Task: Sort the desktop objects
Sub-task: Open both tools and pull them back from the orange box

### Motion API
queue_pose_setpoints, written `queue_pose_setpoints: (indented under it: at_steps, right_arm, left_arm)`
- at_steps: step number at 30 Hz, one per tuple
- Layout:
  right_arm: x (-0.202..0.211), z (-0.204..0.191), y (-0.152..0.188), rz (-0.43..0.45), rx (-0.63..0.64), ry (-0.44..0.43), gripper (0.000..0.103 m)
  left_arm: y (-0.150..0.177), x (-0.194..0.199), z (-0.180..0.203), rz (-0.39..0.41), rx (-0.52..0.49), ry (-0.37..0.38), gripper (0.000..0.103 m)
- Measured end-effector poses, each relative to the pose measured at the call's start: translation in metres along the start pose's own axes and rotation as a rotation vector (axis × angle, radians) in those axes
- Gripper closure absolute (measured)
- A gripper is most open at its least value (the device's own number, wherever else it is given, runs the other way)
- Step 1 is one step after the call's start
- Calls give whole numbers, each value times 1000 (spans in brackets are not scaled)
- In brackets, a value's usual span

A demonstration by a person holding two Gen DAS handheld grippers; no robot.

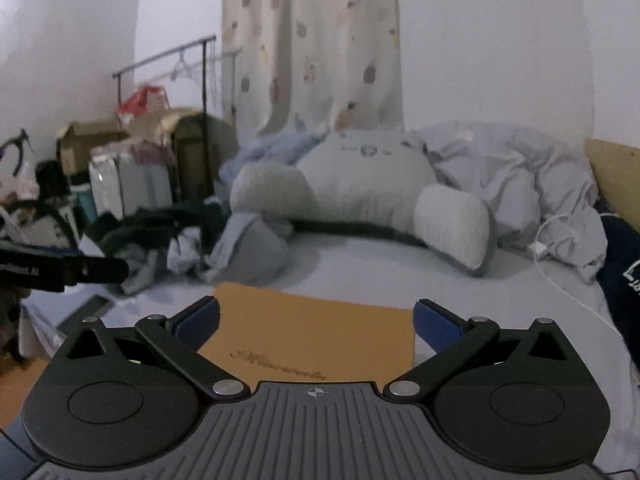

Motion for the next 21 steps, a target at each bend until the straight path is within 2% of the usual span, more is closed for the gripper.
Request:
queue_pose_setpoints:
  at_steps: [11,17,21]
  right_arm:
    - [14,-1,17,50,-15,21,0]
    - [15,-9,37,13,-7,-22,0]
    - [10,-11,45,-23,-34,-30,0]
  left_arm:
    - [12,23,3,124,-34,56,0]
    - [24,33,3,88,-23,73,0]
    - [35,27,2,30,-48,80,0]
Point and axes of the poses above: each gripper's, at about its wrist camera, not at the fingertips, and x roughly against the way its jaws point, z to its right, y to its underside, the point moved 1 cm from there along -x, roughly the way its jaws point, and after that the axes turned 13 degrees about x, right-handed, at the moved point
